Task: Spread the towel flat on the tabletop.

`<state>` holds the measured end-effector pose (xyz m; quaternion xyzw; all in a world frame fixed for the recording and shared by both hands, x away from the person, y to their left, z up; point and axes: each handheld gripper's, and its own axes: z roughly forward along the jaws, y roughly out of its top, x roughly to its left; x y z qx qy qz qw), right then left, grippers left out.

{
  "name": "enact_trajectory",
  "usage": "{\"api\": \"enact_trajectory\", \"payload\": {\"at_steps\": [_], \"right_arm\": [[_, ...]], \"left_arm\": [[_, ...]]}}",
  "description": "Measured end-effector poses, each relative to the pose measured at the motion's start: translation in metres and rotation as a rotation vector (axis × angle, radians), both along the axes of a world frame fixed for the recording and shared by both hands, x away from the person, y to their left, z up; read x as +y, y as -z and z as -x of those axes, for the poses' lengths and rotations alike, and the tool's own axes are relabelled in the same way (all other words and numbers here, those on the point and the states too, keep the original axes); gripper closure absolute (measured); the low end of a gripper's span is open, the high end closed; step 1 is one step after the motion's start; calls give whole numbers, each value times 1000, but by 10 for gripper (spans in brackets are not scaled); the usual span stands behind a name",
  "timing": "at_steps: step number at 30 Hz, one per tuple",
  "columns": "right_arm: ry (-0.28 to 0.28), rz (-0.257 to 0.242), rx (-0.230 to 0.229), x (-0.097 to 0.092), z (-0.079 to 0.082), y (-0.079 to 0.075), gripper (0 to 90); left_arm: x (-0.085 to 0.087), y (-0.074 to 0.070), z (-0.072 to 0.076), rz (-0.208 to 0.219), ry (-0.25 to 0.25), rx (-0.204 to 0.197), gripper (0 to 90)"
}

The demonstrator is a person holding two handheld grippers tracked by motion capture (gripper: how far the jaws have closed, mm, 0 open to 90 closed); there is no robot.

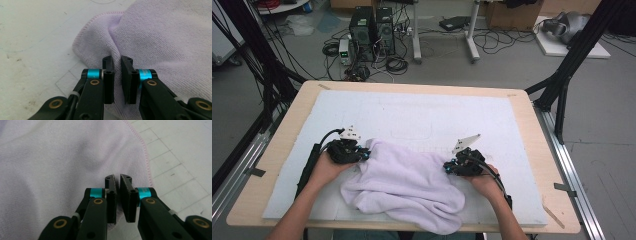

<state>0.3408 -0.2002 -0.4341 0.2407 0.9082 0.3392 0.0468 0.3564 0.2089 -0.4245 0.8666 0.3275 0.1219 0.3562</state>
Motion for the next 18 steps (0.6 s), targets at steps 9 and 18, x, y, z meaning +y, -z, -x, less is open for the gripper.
{"api": "enact_trajectory", "payload": {"at_steps": [9,18], "right_arm": [[14,56,-55,-8,-13,-24,868],[234,75,-245,-25,-96,-105,810]], "left_arm": [[7,-35,-11,82,-62,-86,816],[-13,-90,-76,54,-253,-291,771]]}}
